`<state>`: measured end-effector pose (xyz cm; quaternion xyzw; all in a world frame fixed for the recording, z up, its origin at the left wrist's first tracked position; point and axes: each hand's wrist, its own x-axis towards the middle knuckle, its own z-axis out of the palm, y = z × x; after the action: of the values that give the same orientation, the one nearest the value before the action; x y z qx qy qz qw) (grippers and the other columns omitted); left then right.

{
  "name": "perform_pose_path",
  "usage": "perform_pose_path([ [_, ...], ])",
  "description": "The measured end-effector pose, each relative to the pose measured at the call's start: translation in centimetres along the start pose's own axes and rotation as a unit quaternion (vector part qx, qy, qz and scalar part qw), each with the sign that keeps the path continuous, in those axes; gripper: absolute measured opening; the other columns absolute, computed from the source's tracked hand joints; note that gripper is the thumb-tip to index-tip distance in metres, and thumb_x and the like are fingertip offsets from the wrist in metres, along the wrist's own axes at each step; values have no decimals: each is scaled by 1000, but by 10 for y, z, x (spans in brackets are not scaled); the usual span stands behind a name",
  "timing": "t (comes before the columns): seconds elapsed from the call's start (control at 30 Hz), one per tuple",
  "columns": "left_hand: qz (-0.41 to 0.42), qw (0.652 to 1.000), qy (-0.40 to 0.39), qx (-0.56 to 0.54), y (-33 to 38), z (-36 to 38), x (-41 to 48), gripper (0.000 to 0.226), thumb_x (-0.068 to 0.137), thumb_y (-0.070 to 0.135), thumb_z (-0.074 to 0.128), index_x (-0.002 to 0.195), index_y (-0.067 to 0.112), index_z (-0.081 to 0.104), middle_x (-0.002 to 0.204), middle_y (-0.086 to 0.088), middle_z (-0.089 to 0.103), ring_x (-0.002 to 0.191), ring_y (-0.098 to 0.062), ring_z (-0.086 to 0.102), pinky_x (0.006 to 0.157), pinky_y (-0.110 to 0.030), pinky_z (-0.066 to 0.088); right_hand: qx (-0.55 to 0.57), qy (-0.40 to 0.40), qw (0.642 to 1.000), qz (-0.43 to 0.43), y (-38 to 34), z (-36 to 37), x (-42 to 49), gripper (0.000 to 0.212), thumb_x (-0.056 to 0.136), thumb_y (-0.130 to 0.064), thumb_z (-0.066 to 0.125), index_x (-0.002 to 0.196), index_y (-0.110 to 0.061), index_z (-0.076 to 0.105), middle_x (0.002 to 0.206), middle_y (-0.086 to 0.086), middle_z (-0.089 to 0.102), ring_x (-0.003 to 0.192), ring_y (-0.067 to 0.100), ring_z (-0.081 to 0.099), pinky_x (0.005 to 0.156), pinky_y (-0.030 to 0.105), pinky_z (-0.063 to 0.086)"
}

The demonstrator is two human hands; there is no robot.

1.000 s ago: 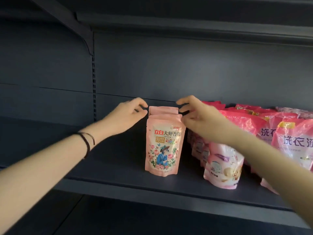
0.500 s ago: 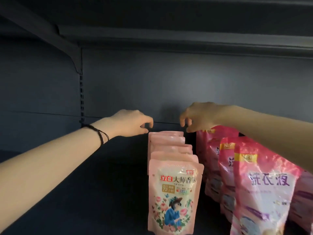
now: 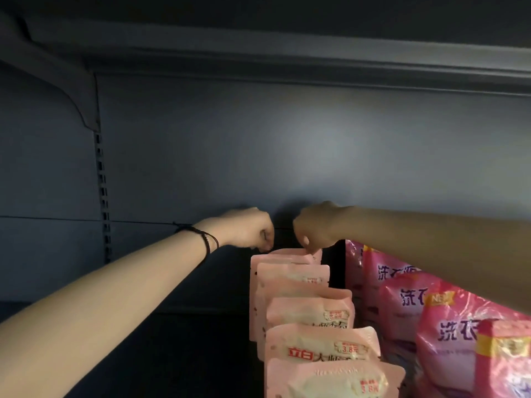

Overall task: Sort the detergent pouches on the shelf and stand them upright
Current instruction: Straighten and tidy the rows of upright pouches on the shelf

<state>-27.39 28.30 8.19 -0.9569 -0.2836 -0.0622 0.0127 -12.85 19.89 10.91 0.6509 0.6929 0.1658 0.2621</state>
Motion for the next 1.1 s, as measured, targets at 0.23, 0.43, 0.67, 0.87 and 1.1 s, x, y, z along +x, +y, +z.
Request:
perform_pose_path([
  [0.23, -15, 995, -22, -97, -7, 8, 13, 44, 93, 50, 51, 62, 21, 62, 59, 6, 64, 59, -12, 60, 61, -30, 48, 58, 67, 995, 43, 1, 6, 18, 17, 86, -12, 60, 98, -16, 73, 98, 1, 72, 94, 19, 65, 67, 30, 53],
  [0.43, -14, 1000, -1, 0, -13, -1, 15, 13, 87, 19, 63, 96, 24, 70, 78, 13, 68, 81, -12, 66, 68, -30, 53, 107, 86, 989, 53, 5, 2, 24, 19, 87, -15, 61, 103, -15, 72, 105, 2, 70, 98, 22, 65, 78, 35, 56],
  [0.67, -21, 999, 1, -31, -13, 10, 11, 15, 89, 17, 62, 102, 18, 70, 75, 10, 68, 78, -14, 68, 70, -31, 54, 122, 42, 991, 32, -2, 7, 22, 21, 90, -25, 61, 102, -14, 73, 98, 4, 73, 94, 19, 67, 79, 33, 54],
  [0.87, 16, 995, 28, -94, -17, -4, -3, 11, 83, 30, 73, 93, 26, 68, 87, 14, 71, 82, -8, 65, 77, -29, 53, 156, 31, 987, -31, 13, -5, 10, 11, 89, -22, 62, 85, -12, 65, 89, 7, 72, 72, 17, 66, 69, 30, 54],
  [1.1, 26, 984, -103, -143, -15, -12, -23, 6, 84, 24, 73, 89, 25, 71, 69, 11, 69, 58, 0, 59, 50, -19, 48, 220, -63, 970, -79, 16, -2, -9, 21, 86, -7, 60, 105, -10, 69, 92, 8, 66, 74, 15, 59, 58, 22, 50],
])
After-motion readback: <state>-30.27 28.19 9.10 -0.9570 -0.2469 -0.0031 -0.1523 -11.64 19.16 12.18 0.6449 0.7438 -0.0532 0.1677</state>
